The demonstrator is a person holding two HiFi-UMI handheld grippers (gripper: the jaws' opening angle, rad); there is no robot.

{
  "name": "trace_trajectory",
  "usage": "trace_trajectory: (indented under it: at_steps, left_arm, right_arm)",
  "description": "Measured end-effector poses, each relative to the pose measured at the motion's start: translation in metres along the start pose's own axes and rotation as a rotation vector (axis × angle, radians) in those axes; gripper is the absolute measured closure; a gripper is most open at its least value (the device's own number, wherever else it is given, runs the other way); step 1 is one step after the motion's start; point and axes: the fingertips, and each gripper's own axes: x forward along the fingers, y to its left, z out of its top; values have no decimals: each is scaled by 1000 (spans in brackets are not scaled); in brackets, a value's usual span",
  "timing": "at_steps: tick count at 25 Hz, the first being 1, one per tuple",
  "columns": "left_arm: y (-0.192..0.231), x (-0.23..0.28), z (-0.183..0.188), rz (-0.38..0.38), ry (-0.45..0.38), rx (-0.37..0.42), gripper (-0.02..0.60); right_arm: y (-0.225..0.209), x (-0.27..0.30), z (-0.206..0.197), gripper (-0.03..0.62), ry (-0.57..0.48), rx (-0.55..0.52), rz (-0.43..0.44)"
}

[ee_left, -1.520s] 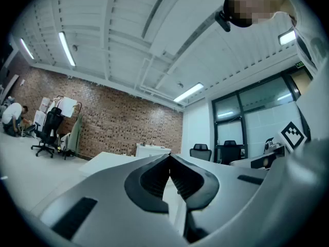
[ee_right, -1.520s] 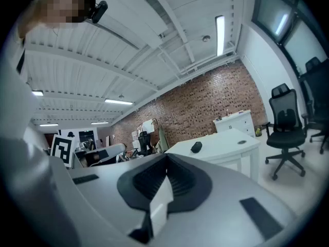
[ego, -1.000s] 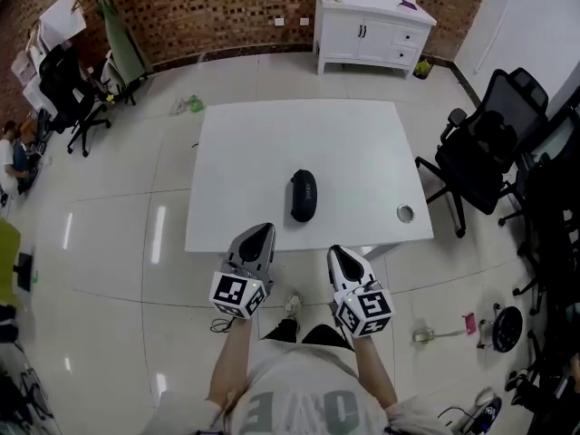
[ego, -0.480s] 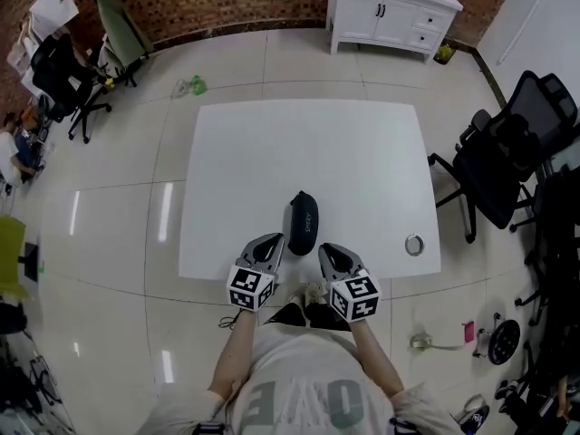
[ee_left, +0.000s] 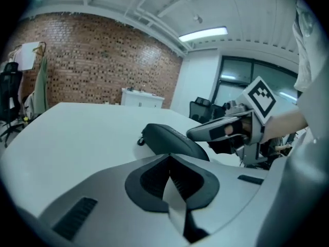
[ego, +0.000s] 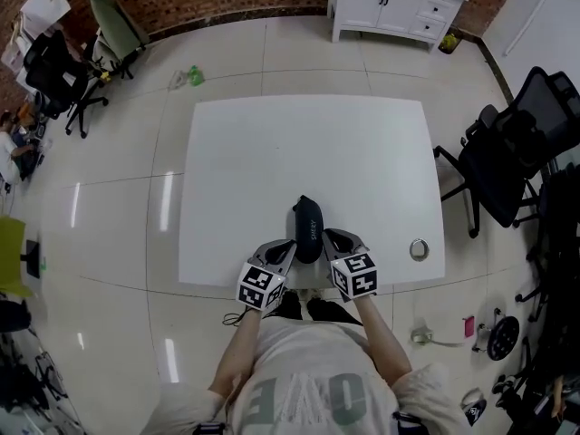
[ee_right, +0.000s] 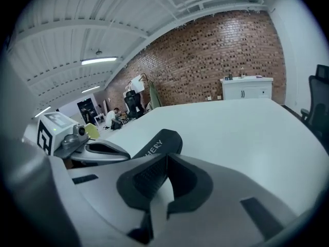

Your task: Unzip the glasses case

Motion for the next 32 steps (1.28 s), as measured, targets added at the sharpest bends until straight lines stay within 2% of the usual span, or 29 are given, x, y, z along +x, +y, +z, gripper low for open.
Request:
trace_trajectory:
  at_steps: [6, 8, 11, 13, 15, 17, 19, 21, 22, 24, 26, 32]
  left_arm:
    - [-29, 10, -1, -109, 10, 21, 577]
    - [-19, 4, 15, -80, -41, 9, 577]
    - [11, -10, 61, 15, -150, 25, 577]
    - [27, -9, 91, 52, -185, 81, 577]
    - [34, 0, 111, 58, -180, 144, 577]
    - [34, 11, 120, 35, -164, 161, 577]
    - [24, 18, 126, -17, -192, 136, 577]
    - [5, 23, 133, -108, -231, 93, 577]
    - [-5, 27, 132, -153, -218, 82, 577]
    - [-16, 37, 123, -203, -125, 96, 577]
    - [-21, 42, 111, -223, -48, 112, 577]
    - [-21, 54, 77, -242, 60, 93, 577]
  right_arm:
    - [-6, 22, 22, 594, 11, -87, 21]
    - [-6, 20, 35, 594, -15, -111, -6]
    - [-1, -4, 46, 594, -66, -87, -36]
    - [7, -23, 37, 594, -59, -45, -36]
    - [21, -39, 17, 592, -25, -1, -28]
    - [35, -47, -11, 520, 31, 26, -17]
    - [44, -49, -34, 507, 88, 31, -4]
    - [52, -46, -44, 503, 117, 27, 3]
    - [57, -43, -47, 503, 127, 28, 6]
    - [70, -37, -51, 503, 152, 34, 17]
    - [82, -31, -59, 503, 186, 24, 19]
    - [85, -24, -78, 503, 251, 6, -76]
